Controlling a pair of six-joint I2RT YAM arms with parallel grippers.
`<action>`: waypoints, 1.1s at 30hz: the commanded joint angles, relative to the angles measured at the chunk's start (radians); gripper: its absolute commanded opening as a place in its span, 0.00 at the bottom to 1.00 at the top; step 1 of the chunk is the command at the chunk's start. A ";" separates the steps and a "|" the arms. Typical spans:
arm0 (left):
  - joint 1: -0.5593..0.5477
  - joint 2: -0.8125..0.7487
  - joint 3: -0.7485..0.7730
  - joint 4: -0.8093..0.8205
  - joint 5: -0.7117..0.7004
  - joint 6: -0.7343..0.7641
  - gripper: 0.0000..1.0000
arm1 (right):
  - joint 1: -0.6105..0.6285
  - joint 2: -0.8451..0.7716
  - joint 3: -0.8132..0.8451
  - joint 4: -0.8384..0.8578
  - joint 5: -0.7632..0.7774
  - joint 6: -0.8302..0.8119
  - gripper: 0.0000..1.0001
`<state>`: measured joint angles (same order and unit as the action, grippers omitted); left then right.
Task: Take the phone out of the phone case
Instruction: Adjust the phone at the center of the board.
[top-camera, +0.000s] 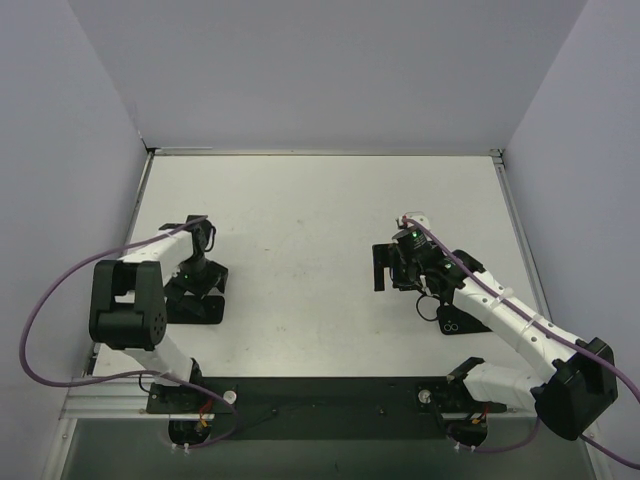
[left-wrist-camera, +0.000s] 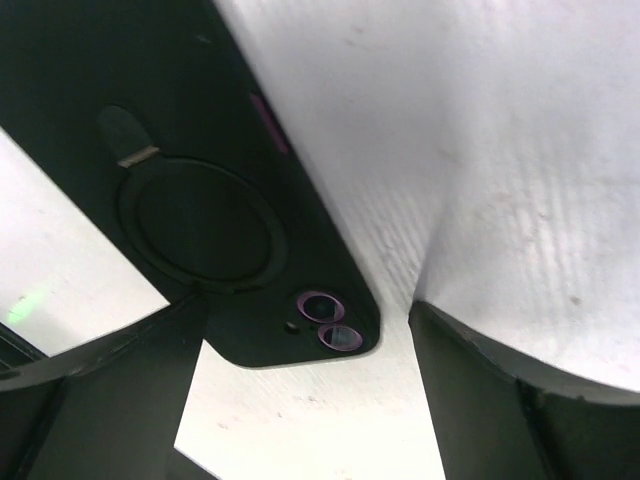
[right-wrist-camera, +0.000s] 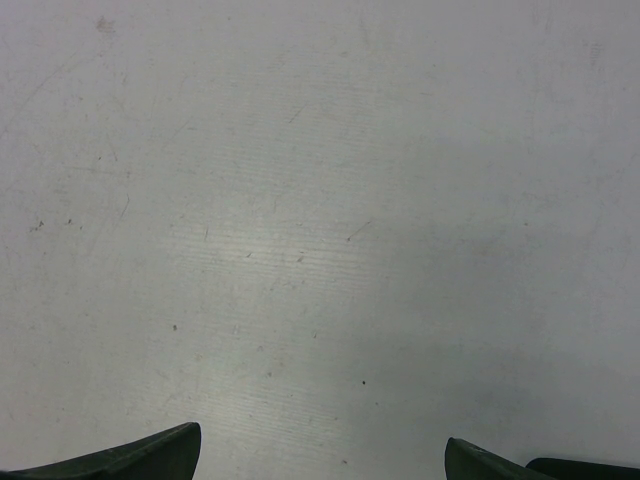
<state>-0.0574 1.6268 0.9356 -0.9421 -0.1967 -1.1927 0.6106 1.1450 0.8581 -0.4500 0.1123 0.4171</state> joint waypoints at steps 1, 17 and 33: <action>-0.036 0.161 0.063 0.198 0.054 -0.172 0.93 | 0.006 0.001 0.013 -0.039 0.023 -0.012 1.00; -0.217 0.104 0.264 0.134 -0.072 0.202 0.91 | 0.006 0.016 0.030 -0.052 0.035 0.009 1.00; 0.036 -0.289 -0.161 0.032 0.108 -0.166 0.95 | 0.020 0.041 0.042 -0.049 0.023 0.014 1.00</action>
<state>-0.0254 1.4582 0.8696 -0.9161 -0.1772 -1.1049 0.6235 1.1774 0.8661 -0.4725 0.1192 0.4290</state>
